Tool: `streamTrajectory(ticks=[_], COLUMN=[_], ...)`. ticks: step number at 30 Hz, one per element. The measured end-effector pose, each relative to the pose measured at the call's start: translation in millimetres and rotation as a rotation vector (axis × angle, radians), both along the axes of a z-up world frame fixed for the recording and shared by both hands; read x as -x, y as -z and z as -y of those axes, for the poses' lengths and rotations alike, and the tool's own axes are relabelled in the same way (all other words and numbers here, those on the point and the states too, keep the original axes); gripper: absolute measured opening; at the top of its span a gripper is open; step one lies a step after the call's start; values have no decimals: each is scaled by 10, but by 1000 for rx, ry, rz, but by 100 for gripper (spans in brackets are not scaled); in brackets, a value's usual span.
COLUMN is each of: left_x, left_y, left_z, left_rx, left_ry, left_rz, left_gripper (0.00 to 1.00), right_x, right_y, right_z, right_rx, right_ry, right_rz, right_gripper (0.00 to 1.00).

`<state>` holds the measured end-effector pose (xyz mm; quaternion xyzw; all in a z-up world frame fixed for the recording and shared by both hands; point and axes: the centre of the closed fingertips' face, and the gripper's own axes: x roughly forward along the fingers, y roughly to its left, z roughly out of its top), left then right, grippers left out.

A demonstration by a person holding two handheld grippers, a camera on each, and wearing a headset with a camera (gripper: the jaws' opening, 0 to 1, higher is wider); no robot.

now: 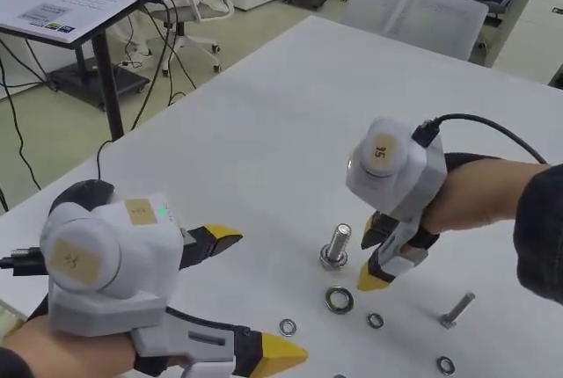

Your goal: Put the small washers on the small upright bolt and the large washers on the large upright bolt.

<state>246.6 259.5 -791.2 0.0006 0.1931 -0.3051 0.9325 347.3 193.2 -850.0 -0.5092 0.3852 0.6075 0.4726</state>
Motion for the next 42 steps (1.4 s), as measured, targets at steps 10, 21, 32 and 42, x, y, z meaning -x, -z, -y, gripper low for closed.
streamTrajectory(ticks=[10,21,32,42], left_x=[3,20,20,7], left_y=[-34,-79,-92,-93], left_z=[-5,13,-10,-14], left_rx=[0,2,5,9], left_ry=[-2,-5,-14,-16], left_rz=[12,23,26,25], left_gripper=[87,87,86,86], right_x=[132,300,328,333], right_y=[33,128,214,253], right_z=[53,63,-14,-30], right_rx=[-4,-10,-4,0], right_ry=[16,23,27,22], right_rz=[-17,-36,-32,-22], right_gripper=[37,37,35,34])
